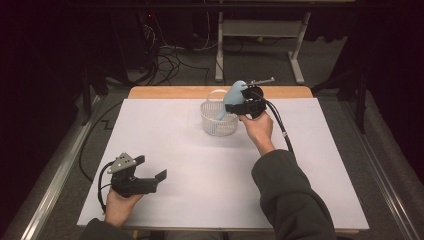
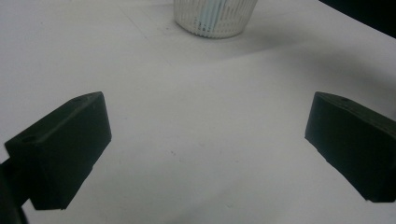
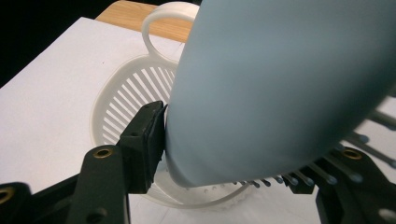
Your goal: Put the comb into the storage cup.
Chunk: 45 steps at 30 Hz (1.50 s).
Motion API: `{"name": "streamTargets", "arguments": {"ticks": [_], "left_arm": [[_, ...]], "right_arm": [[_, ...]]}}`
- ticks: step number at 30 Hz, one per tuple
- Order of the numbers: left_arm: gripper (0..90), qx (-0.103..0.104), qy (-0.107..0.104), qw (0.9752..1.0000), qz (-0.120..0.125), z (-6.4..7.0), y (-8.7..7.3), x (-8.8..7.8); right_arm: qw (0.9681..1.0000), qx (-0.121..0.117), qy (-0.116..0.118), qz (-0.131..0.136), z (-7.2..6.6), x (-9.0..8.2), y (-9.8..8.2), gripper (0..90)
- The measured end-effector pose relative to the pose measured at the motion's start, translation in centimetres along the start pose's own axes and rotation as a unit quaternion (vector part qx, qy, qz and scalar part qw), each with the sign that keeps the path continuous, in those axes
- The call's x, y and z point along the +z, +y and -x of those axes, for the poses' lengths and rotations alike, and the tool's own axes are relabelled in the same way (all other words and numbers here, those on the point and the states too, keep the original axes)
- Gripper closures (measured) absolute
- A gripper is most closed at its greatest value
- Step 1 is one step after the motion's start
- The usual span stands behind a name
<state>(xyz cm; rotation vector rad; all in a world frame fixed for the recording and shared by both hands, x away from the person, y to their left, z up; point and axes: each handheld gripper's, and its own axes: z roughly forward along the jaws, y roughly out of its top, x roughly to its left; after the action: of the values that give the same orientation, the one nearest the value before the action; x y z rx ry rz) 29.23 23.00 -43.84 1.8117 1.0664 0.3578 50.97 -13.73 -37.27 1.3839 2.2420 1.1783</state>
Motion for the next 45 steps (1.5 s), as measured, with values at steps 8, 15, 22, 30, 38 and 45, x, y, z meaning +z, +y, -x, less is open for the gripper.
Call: {"name": "streamTargets", "arguments": {"ticks": [8,15,22,30,38,45], "left_arm": [[0.0,0.0,0.001,1.0,-0.001,0.0,0.0,0.0],[0.0,0.0,0.001,1.0,-0.001,0.0,0.0,0.0],[0.0,0.001,0.001,1.0,-0.002,0.0,0.0,0.0],[0.0,0.001,0.002,1.0,-0.004,0.0,0.0,0.1],[0.0,0.0,0.002,1.0,-0.003,0.0,0.0,0.0],[0.0,0.0,0.002,1.0,-0.003,0.0,0.0,0.0]], "right_arm": [[1.0,0.003,-0.001,0.001,0.4,-0.1,-0.3,39.7],[1.0,0.006,-0.002,0.001,0.7,-0.2,-0.5,38.8],[1.0,0.0,-0.003,-0.003,0.9,-0.2,-0.5,38.2],[1.0,-0.005,-0.005,-0.006,1.0,-0.3,-0.5,36.9],[0.9999,-0.008,-0.004,-0.011,1.2,-0.3,-0.5,33.2],[0.9999,-0.007,-0.001,-0.014,1.4,-0.4,-0.7,32.3]]}}
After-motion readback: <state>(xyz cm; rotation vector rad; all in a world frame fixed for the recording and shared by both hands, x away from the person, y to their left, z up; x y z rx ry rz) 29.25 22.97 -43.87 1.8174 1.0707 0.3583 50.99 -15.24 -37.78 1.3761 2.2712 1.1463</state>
